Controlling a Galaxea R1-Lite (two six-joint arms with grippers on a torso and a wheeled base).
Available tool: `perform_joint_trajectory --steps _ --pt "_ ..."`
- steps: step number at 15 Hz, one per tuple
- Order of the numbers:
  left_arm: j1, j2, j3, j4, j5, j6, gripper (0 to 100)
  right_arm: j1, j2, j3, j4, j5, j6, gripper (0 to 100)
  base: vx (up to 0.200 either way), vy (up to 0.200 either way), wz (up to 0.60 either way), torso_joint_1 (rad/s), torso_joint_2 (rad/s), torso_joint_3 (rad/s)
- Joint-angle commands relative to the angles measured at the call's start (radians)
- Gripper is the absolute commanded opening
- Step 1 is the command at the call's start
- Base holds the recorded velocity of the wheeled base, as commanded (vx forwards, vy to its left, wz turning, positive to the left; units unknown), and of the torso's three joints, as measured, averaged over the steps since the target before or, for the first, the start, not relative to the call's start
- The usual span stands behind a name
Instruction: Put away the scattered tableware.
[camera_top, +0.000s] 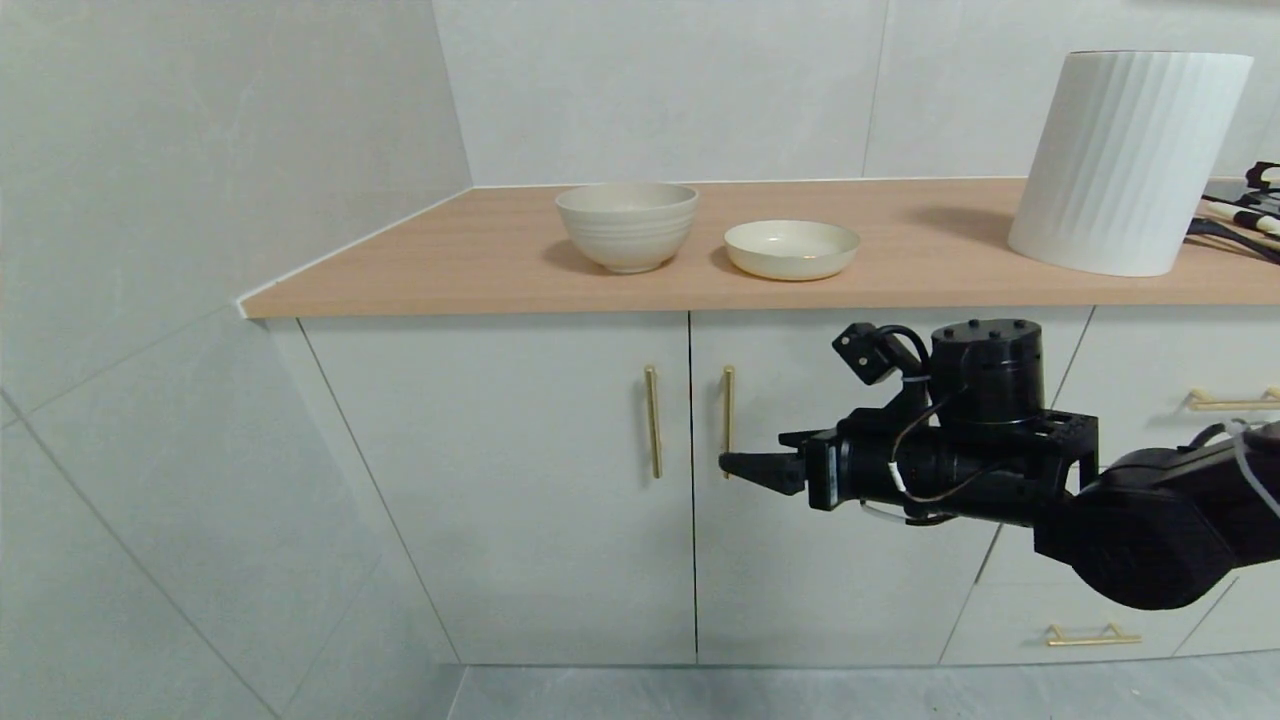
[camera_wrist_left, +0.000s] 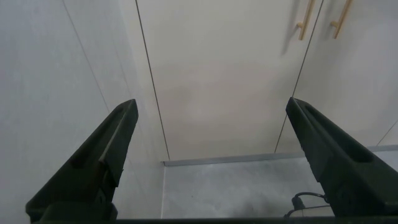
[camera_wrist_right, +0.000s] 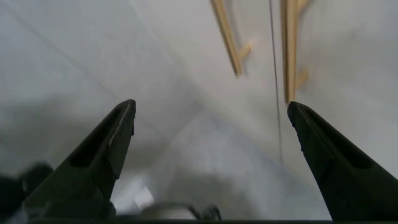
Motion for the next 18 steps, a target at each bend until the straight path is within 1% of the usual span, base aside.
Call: perform_joint_trajectory --steps 1,2,5,7,13,15,18 --pt "0.000 0.000 0.000 0.000 0.000 0.000 100 0.002 0.051 -0.028 -0.040 0.000 0.036 100 0.000 0.000 0.00 0.000 0.00 0.000" --pt "0.000 0.000 0.000 0.000 0.000 0.000 100 0.002 0.071 -0.039 -0.065 0.000 0.070 100 0.000 0.000 0.00 0.000 0.00 0.000" --pt "0.000 0.000 0.000 0.000 0.000 0.000 100 -0.001 0.132 -0.091 -0.104 0.001 0.108 100 0.000 0.000 0.00 0.000 0.00 0.000" --pt "0.000 0.000 0.000 0.000 0.000 0.000 100 -0.001 0.167 -0.104 -0.152 0.003 0.142 100 0.000 0.000 0.00 0.000 0.00 0.000" --pt "0.000 0.000 0.000 0.000 0.000 0.000 100 -0.001 0.252 -0.137 -0.203 0.001 0.145 100 0.000 0.000 0.00 0.000 0.00 0.000" --pt "0.000 0.000 0.000 0.000 0.000 0.000 100 -0.001 0.275 -0.139 -0.255 0.000 0.145 100 0.000 0.000 0.00 0.000 0.00 0.000" --pt "0.000 0.000 0.000 0.000 0.000 0.000 100 -0.001 0.289 -0.148 -0.262 -0.003 0.151 100 0.000 0.000 0.00 0.000 0.00 0.000"
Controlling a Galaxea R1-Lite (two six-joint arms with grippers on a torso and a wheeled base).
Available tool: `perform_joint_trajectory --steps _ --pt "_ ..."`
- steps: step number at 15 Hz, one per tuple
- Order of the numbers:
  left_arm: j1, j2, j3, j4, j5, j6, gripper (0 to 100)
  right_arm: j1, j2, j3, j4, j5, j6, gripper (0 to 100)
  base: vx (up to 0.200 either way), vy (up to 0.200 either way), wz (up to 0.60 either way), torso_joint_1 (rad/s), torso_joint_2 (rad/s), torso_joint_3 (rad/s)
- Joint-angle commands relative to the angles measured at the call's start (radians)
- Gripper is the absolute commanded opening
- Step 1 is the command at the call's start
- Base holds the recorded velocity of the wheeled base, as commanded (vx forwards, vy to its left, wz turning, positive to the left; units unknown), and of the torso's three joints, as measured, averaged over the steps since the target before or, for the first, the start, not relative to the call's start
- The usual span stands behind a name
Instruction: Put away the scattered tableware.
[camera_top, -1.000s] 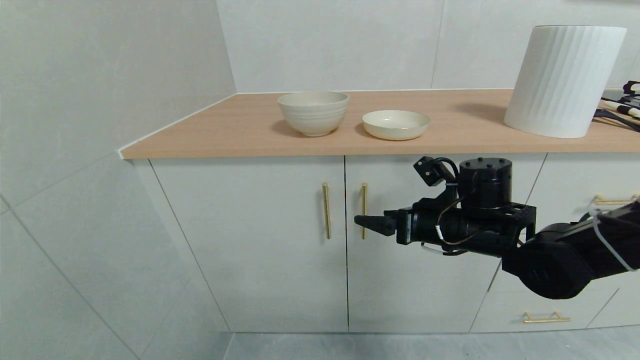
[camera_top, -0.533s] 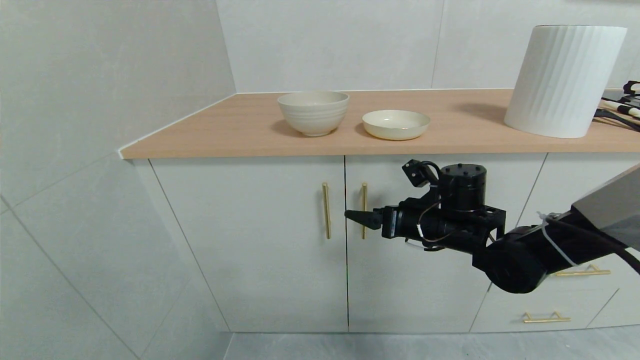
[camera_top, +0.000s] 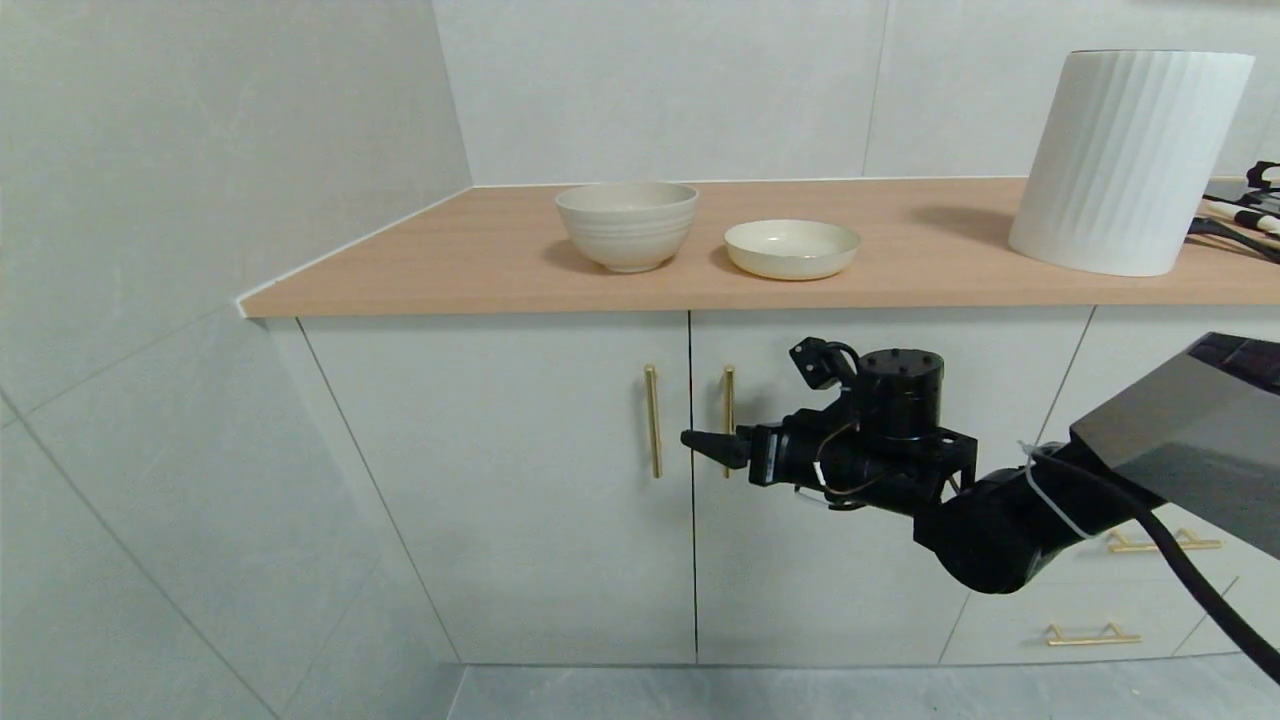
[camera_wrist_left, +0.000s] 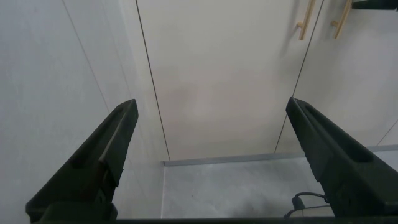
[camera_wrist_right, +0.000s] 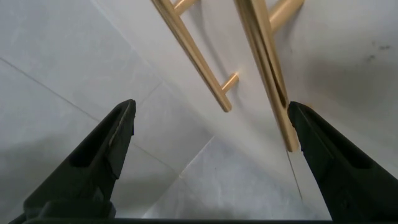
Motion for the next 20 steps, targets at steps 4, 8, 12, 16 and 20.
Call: perform_joint_trajectory --steps 4,8,12,16,20 --pt "0.000 0.000 0.000 0.000 0.000 0.000 100 0.001 0.044 -0.026 -0.051 -0.007 0.024 100 0.000 0.000 0.00 0.000 0.00 0.000" --pt "0.000 0.000 0.000 0.000 0.000 0.000 100 0.004 0.075 -0.035 -0.105 -0.005 0.064 100 0.000 0.000 0.00 0.000 0.00 0.000" --pt "0.000 0.000 0.000 0.000 0.000 0.000 100 0.019 0.066 -0.025 -0.123 -0.004 0.099 100 0.000 0.000 0.00 0.000 0.00 0.000" --pt "0.000 0.000 0.000 0.000 0.001 0.000 100 0.044 0.035 0.011 -0.123 0.005 0.099 100 0.000 0.000 0.00 0.000 0.00 0.000" --pt "0.000 0.000 0.000 0.000 0.000 0.000 100 0.042 0.009 0.040 -0.121 0.018 0.100 100 0.000 0.000 0.00 0.000 0.00 0.000"
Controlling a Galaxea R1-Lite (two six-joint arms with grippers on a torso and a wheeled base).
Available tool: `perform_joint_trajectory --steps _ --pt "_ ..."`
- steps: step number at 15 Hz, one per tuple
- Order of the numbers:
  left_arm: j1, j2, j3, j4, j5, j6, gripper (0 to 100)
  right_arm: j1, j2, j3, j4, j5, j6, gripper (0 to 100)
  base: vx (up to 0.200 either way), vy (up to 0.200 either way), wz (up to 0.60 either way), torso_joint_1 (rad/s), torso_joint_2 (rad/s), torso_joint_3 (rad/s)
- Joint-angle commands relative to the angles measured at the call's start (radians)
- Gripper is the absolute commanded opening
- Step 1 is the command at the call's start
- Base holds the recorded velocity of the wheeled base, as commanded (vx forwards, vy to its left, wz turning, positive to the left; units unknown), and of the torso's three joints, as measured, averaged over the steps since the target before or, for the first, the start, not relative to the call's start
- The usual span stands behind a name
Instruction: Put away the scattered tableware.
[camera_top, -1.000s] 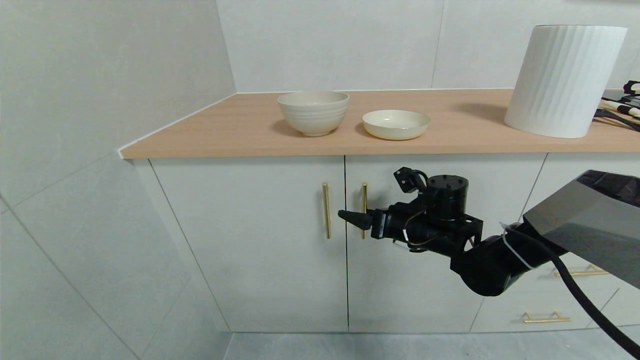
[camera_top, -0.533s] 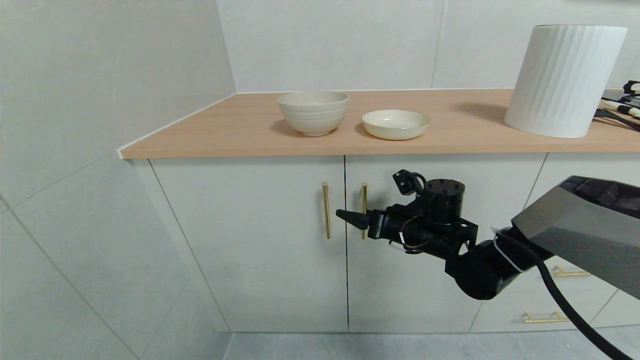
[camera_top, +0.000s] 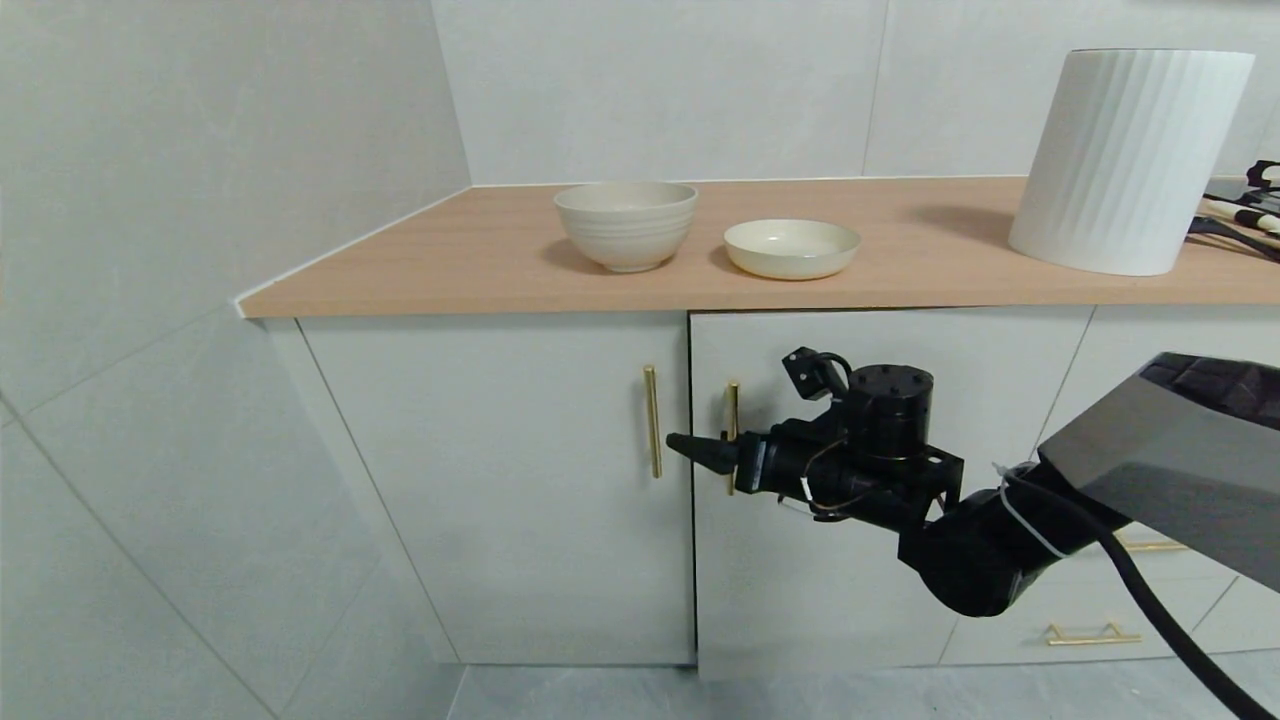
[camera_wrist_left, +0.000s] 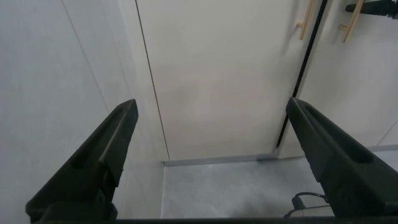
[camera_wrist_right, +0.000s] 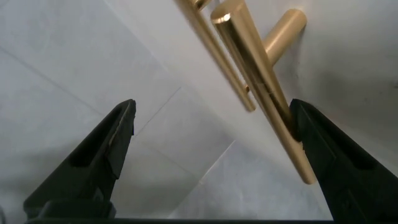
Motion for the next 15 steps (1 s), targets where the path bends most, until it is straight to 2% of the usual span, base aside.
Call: perform_joint_trajectory --steps 1,5,11,15 --pt "0.000 0.000 0.000 0.000 0.000 0.000 100 -0.001 -0.047 0.031 -0.001 0.020 0.000 100 0.000 0.000 0.00 0.000 0.00 0.000" --pt "0.000 0.000 0.000 0.000 0.000 0.000 100 -0.002 -0.225 0.209 -0.001 0.158 0.000 100 0.000 0.000 0.00 0.000 0.00 0.000" --pt "0.000 0.000 0.000 0.000 0.000 0.000 100 0.016 -0.427 0.444 -0.001 0.223 -0.001 100 0.000 0.000 0.00 0.000 0.00 0.000" --pt "0.000 0.000 0.000 0.000 0.000 0.000 100 0.018 -0.436 0.476 -0.001 0.258 -0.003 100 0.000 0.000 0.00 0.000 0.00 0.000"
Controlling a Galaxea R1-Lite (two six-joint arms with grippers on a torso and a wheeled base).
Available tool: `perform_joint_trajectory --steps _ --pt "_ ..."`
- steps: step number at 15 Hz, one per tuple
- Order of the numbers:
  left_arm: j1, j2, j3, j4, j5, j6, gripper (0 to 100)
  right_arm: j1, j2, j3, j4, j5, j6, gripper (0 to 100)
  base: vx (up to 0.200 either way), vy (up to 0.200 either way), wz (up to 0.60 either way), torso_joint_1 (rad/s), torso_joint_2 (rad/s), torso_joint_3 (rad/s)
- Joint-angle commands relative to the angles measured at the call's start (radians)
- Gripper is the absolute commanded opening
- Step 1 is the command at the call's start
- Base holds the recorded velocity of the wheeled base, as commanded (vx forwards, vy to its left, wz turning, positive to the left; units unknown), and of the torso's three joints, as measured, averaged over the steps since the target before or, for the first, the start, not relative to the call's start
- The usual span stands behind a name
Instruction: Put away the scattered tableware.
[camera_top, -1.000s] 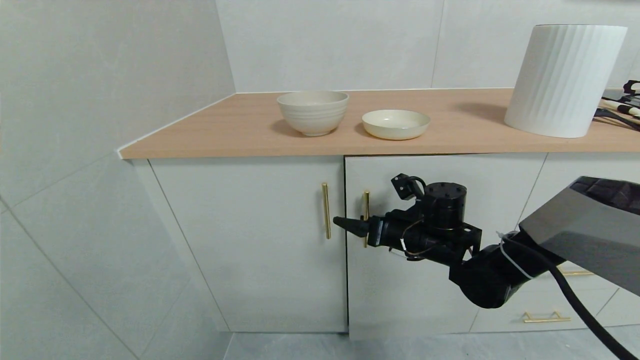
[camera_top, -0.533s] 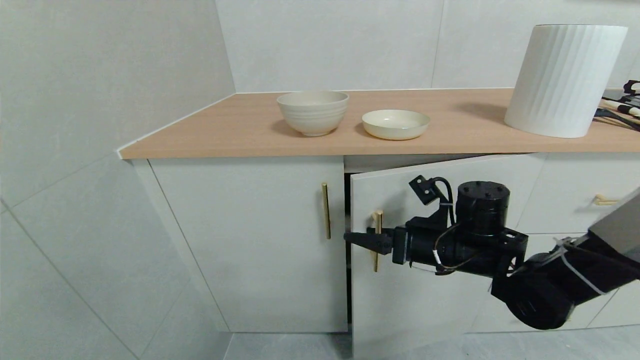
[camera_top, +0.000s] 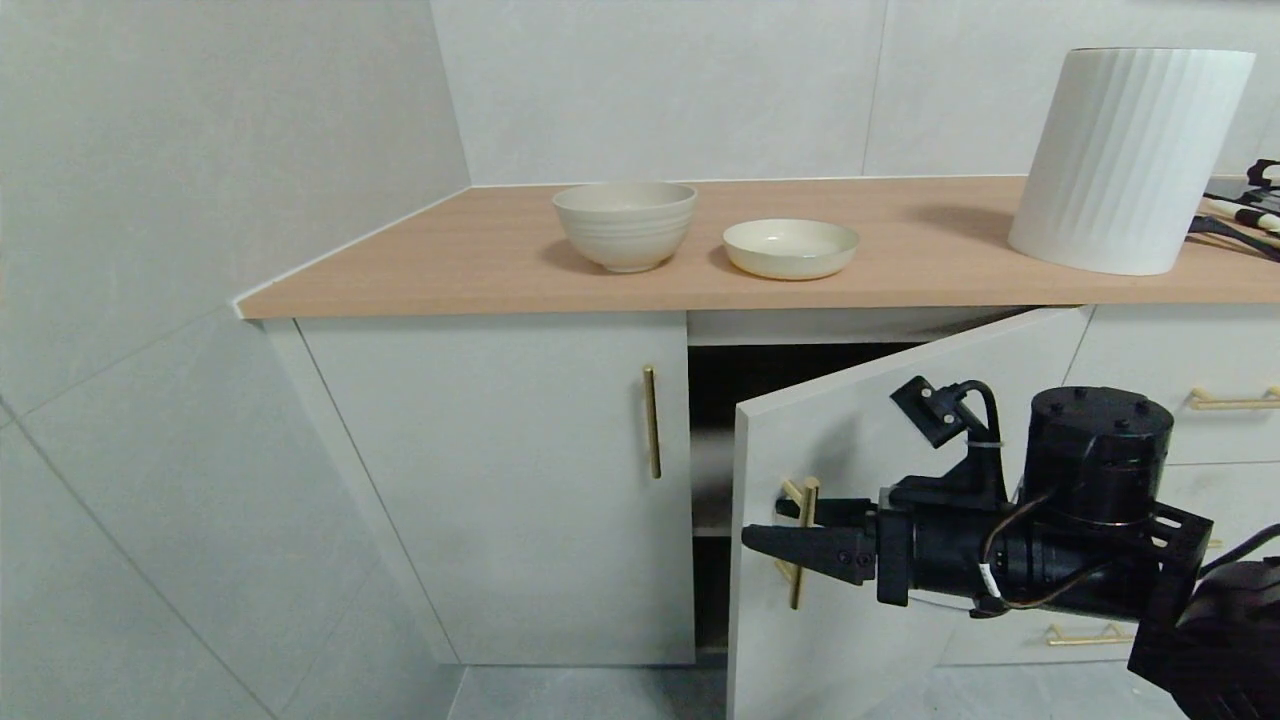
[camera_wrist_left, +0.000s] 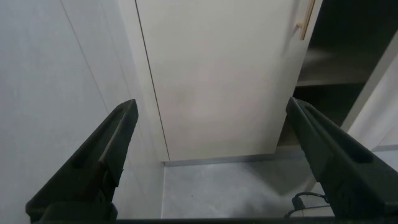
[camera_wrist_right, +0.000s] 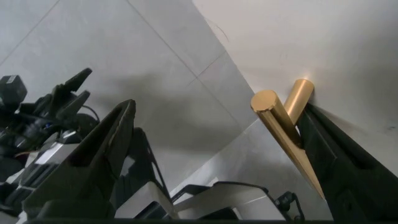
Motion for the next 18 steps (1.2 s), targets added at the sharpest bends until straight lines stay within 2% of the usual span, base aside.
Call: perform_joint_trajectory --steps 1,4,5,6,7,8,9,10,11,13,14,15,16,18 --pt "0.000 0.000 0.000 0.000 0.000 0.000 100 0.001 -0.032 0.021 -0.001 0.008 0.001 100 0.000 0.000 0.00 0.000 0.00 0.000" --pt "0.000 0.000 0.000 -0.003 -0.003 0.006 100 0.002 -0.032 0.024 -0.001 0.008 -0.002 100 0.000 0.000 0.00 0.000 0.00 0.000" --pt "0.000 0.000 -0.004 -0.009 -0.024 0.020 100 0.002 -0.031 0.024 -0.001 0.008 -0.002 100 0.000 0.000 0.00 0.000 0.00 0.000" --pt "0.000 0.000 -0.046 -0.028 -0.072 0.015 100 0.002 -0.028 0.024 -0.001 0.008 -0.002 100 0.000 0.000 0.00 0.000 0.00 0.000" --pt "0.000 0.000 -0.064 -0.032 -0.095 0.012 100 0.002 -0.028 0.024 -0.001 0.008 -0.002 100 0.000 0.000 0.00 0.000 0.00 0.000" --pt "0.000 0.002 -0.118 -0.008 -0.209 -0.014 100 0.002 -0.028 0.022 -0.001 0.008 -0.002 100 0.000 0.000 0.00 0.000 0.00 0.000" --pt "-0.003 0.015 -0.136 0.015 -0.267 -0.019 100 0.002 -0.028 0.022 -0.001 0.008 -0.002 100 0.000 0.000 0.00 0.000 0.00 0.000" --pt "-0.006 0.109 -0.181 0.066 -0.394 -0.037 100 0.002 -0.023 0.019 -0.001 0.008 -0.002 100 0.000 0.000 0.00 0.000 0.00 0.000" --pt "-0.006 0.152 -0.201 0.064 -0.431 -0.052 100 0.002 -0.022 0.018 -0.001 0.008 -0.001 100 0.000 0.000 0.00 0.000 0.00 0.000" --pt "-0.008 0.348 -0.317 0.064 -0.583 -0.134 100 0.013 -0.008 0.013 -0.002 0.008 0.002 100 0.000 0.000 0.00 0.000 0.00 0.000" --pt "-0.008 0.495 -0.399 0.064 -0.689 -0.146 100 0.028 0.007 0.009 -0.005 0.006 0.004 100 0.000 0.000 0.00 0.000 0.00 0.000" --pt "-0.020 0.592 -0.452 0.060 -0.764 -0.141 100 0.034 0.018 0.006 -0.018 0.006 0.004 100 0.000 0.000 0.00 0.000 0.00 0.000" --pt "-0.041 0.666 -0.492 0.041 -0.811 -0.132 100 0.039 0.029 0.006 -0.030 0.006 0.004 100 0.000 0.000 0.00 0.000 0.00 0.000" --pt "-0.120 0.839 -0.544 -0.051 -0.831 -0.131 100 0.041 0.053 0.007 -0.074 0.005 0.005 100 0.000 0.000 0.00 0.000 0.00 0.000"
